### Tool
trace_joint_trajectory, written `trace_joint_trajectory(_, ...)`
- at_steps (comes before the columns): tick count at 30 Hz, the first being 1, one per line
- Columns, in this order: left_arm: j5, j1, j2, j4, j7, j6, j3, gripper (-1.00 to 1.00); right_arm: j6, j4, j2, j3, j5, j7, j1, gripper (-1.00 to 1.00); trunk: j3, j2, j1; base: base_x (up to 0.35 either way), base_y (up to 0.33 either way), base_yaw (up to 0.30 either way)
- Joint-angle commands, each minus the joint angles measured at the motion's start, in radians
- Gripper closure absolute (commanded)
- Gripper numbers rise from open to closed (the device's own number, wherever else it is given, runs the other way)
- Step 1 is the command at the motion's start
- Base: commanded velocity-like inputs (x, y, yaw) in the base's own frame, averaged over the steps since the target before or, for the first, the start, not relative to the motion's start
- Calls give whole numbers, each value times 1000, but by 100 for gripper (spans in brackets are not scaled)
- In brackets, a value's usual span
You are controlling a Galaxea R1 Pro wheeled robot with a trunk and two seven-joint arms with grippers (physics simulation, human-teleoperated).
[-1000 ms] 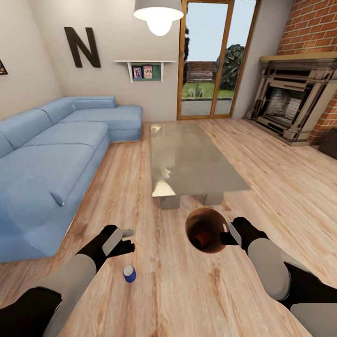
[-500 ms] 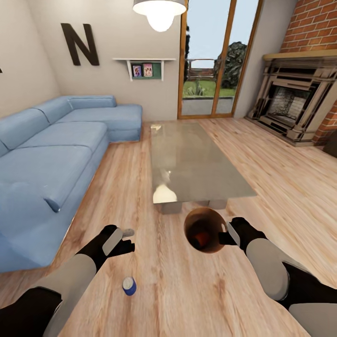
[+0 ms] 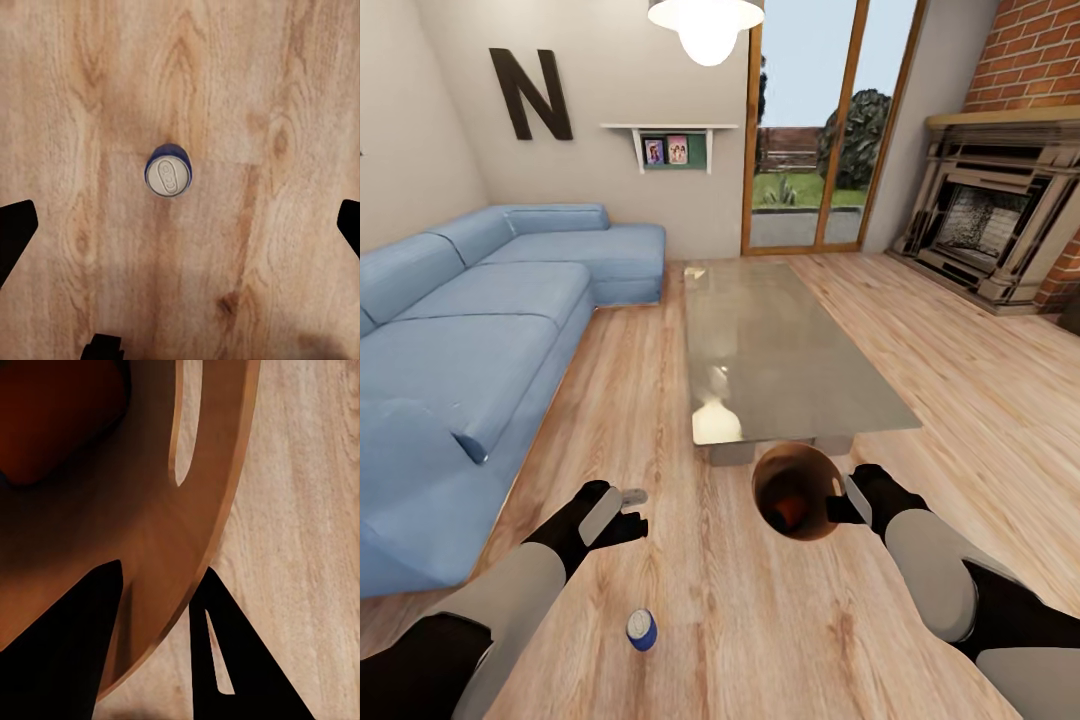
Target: Put the three can of soda from the living room inside the tash can in the kitchen.
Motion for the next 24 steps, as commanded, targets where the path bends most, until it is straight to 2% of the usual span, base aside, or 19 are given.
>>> trace_joint_trajectory(1,0,0,0,0,0,0,0,-100,-1,-1,0,-3,-10,2,-1,100,0,0,0,15,9,0)
trace_joint_trajectory(17,0,0,-3,-12,1,-2,1,-100,-1,-1,0,-3,-9,2,-1,100,0,0,0,2,1,0)
trace_joint_trajectory(24,1,0,-3,-14,0,0,1,-100,-1,-1,0,-3,-9,2,-1,100,-22,-49,27,0,0,0)
